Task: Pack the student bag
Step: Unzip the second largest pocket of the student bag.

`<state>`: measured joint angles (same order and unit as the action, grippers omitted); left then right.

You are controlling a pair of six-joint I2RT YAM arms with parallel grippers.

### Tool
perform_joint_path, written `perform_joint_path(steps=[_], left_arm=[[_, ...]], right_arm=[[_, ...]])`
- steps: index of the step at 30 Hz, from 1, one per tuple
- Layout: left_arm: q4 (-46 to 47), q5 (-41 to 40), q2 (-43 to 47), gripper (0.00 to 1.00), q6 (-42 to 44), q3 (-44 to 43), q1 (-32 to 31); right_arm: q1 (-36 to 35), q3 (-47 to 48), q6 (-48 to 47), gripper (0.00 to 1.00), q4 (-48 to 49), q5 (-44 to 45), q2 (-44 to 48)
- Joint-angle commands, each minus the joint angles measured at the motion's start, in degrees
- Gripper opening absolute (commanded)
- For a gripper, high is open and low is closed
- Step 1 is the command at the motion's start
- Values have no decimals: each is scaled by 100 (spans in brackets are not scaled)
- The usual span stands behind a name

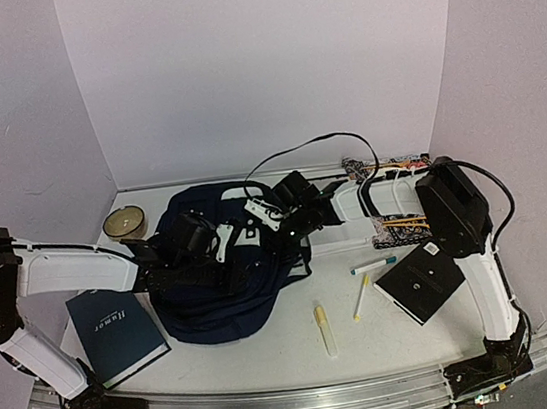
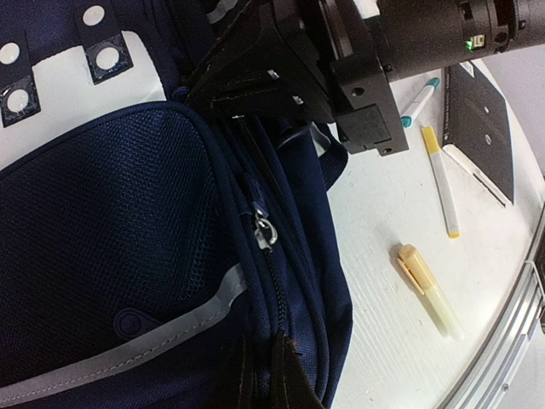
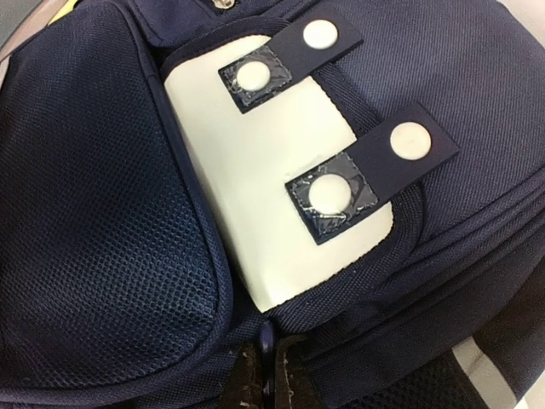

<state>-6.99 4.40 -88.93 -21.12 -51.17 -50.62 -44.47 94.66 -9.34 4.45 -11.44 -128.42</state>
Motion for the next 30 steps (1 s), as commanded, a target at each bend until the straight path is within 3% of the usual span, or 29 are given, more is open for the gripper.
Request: perform_joint_path(steps=[1,12,20,30], left_arm=[[85,-361,368,0,-202,1,-55],[-128,-1469,209,0,-854,64,28],[-134,-1513,-61,0,-1291,-18,131],[-8,-1515,-356,0,-1657,-181,149]], right_arm=[[95,-300,104,0,-265,422,573],[120,-1767,830,0,901,-405,1715],[140,-2911,1476,0,2325,-1306,2119],[123,-3689,1888,2,3562,-1981,2404]])
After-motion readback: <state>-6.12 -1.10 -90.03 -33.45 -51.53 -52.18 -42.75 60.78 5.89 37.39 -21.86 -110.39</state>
